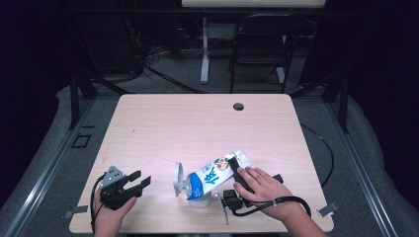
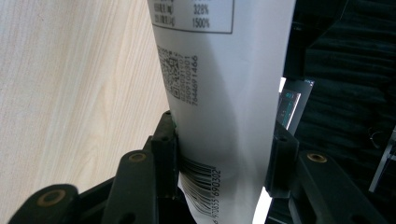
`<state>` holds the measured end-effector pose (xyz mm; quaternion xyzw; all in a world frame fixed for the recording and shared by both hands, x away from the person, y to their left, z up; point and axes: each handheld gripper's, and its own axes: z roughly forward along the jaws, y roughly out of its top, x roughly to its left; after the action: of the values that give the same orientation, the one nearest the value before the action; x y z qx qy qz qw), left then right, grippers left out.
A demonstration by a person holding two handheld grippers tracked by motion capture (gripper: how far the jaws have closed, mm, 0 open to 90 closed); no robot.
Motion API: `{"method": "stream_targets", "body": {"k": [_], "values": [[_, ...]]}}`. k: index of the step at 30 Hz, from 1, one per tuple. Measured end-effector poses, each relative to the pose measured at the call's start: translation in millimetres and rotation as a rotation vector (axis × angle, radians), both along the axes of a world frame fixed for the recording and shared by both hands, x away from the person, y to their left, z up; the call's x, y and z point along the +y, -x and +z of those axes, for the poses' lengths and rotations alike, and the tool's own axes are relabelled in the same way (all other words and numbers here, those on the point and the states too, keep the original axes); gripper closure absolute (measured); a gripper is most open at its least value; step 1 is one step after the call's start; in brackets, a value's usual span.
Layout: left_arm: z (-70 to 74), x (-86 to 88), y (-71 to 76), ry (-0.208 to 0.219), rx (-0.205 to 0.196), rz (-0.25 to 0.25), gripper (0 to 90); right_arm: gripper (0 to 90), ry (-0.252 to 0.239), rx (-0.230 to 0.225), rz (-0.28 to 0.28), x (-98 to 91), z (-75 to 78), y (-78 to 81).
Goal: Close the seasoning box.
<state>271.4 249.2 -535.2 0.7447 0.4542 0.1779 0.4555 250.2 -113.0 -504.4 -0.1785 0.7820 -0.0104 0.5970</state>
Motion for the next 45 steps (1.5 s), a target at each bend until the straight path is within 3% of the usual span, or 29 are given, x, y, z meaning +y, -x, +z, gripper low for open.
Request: {"method": "stream_targets", "body": {"k": [17, 23, 26, 28, 45], "values": [[-0.2, -0.2, -0.1, -0.001, 0.000, -0.002, 51.6, 57.1, -0.005, 0.006, 0.006, 0.1, 0.3, -0.5], [-0.3, -0.3, -0.2, -0.001, 0.000, -0.002, 51.7, 57.3, 0.017, -0.002, 0.000, 0.9, 2.0, 0.7], [-0.4, -0.3, -0.2, -0.001, 0.000, -0.002, 51.6, 57.4, 0.001, 0.007, 0.015, 0.3, 1.0, -0.5], [-0.4, -0.4, -0.1, -0.001, 0.001, -0.002, 51.6, 57.5, 0.024, -0.004, 0.001, 1.3, 2.7, 1.0], [-0.4, -0.6, 0.0, 0.001, 0.002, 0.000, 51.7, 58.4, 0.033, 0.004, 0.001, 1.8, 4.0, 1.5]]}}
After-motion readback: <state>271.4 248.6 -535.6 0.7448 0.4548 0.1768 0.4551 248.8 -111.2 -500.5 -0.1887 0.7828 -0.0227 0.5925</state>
